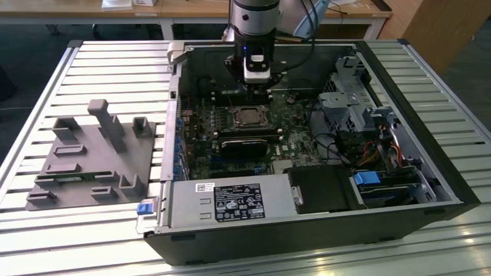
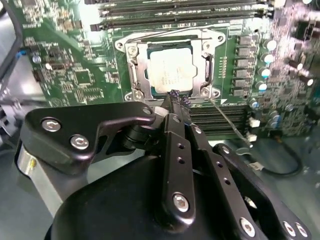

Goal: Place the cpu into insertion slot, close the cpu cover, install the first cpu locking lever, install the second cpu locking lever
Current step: 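Install the first cpu locking lever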

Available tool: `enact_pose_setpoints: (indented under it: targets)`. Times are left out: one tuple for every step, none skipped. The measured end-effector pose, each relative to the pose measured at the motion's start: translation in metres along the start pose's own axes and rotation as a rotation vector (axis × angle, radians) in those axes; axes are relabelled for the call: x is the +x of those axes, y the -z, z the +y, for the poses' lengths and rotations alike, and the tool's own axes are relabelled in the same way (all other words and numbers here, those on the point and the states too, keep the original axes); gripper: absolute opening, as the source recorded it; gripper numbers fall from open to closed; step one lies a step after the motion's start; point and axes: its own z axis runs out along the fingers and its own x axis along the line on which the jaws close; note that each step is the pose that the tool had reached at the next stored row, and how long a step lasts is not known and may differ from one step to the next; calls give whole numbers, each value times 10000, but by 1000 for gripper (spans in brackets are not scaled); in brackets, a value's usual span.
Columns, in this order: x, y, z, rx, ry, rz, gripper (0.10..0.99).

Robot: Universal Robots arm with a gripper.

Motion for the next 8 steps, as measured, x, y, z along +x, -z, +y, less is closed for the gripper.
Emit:
enact_pose_setpoints:
  targets:
    - [0,0,0,-3,181,9,118]
    - [0,0,0,-7,350,19,118]
    - [0,0,0,-10,505,28,118]
    - [0,0,0,-13,665,36,118]
    - [0,0,0,-16,806,44,118]
    - [0,0,0,-19,928,51,118]
    - [0,0,0,-22,1032,56,118]
    - [0,1,0,-23,1120,61,118]
